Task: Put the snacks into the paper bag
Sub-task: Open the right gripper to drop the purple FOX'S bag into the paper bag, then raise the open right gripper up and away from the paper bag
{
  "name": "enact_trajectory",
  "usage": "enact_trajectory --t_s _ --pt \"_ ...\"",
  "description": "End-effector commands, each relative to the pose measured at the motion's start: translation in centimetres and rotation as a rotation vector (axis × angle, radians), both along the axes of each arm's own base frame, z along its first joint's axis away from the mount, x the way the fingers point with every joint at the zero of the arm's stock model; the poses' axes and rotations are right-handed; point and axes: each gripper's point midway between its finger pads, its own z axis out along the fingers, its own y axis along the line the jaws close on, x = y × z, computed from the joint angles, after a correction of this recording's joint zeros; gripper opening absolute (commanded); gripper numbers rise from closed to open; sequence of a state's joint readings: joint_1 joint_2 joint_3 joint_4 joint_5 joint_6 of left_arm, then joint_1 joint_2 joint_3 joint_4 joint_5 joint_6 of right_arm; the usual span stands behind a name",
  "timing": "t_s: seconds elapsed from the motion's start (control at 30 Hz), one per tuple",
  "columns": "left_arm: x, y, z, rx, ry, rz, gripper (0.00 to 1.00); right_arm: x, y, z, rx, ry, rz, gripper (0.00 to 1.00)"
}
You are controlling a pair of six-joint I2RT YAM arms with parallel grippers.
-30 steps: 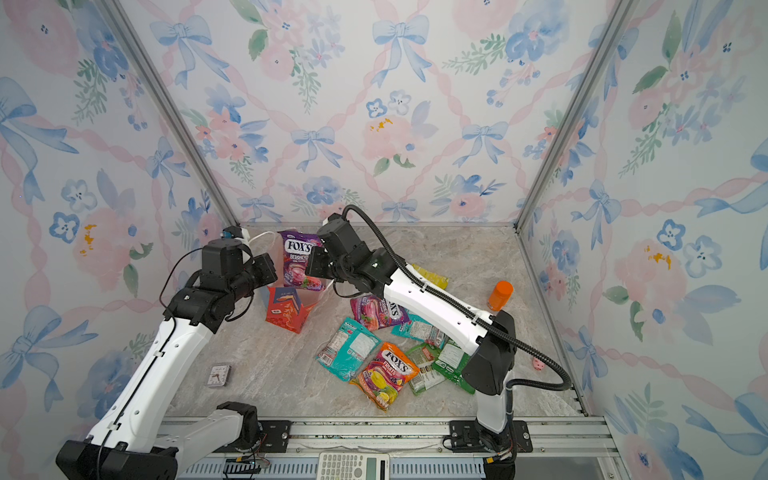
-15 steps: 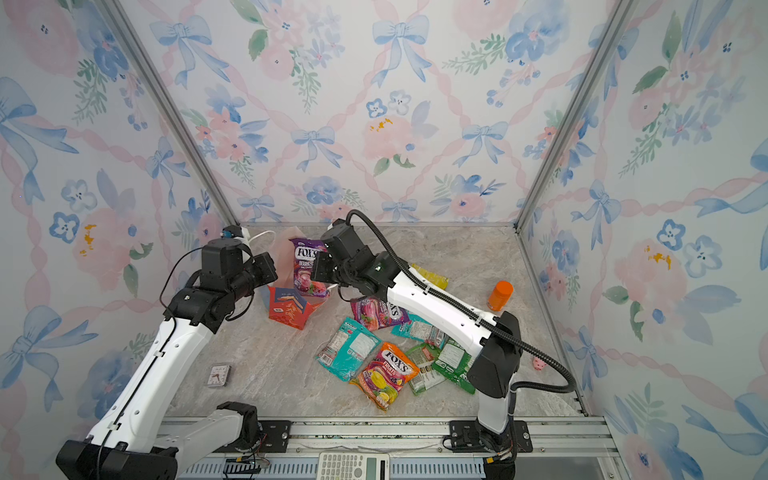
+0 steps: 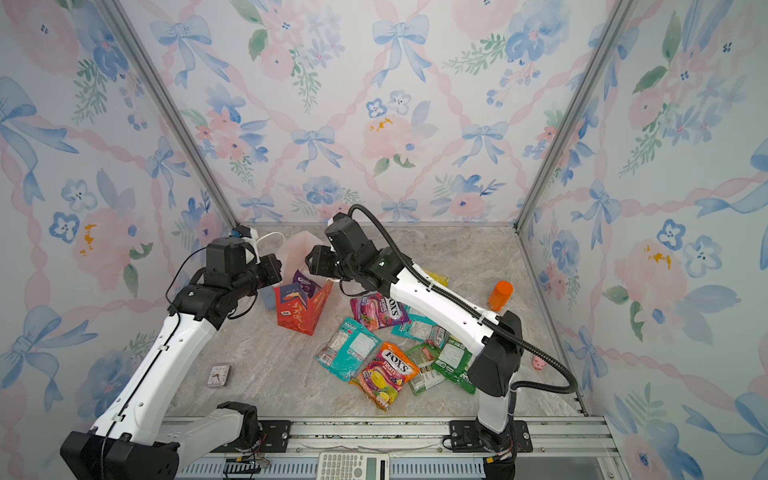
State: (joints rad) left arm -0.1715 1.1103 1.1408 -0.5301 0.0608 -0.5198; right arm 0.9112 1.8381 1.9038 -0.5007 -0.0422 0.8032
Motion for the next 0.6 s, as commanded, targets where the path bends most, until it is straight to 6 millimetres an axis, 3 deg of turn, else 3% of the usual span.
enact_trajectory --t_s 0.0,0.23,0.57 --pt "0.3 -1.3 1.1 -0.014 -0.033 -0.079 0.00 0.4 0.0 4.2 0.095 -0.074 0.042 0.64" --pt "0.4 -2.4 1.0 -0.032 -0.024 -0.138 0.00 1.2 0.9 7.2 0.228 -0.118 0.123 0.81" --pt "0.4 -3.1 0.6 -0.034 -0.012 -0.184 0.00 1.6 2.9 7.9 0.319 -0.132 0.212 0.90"
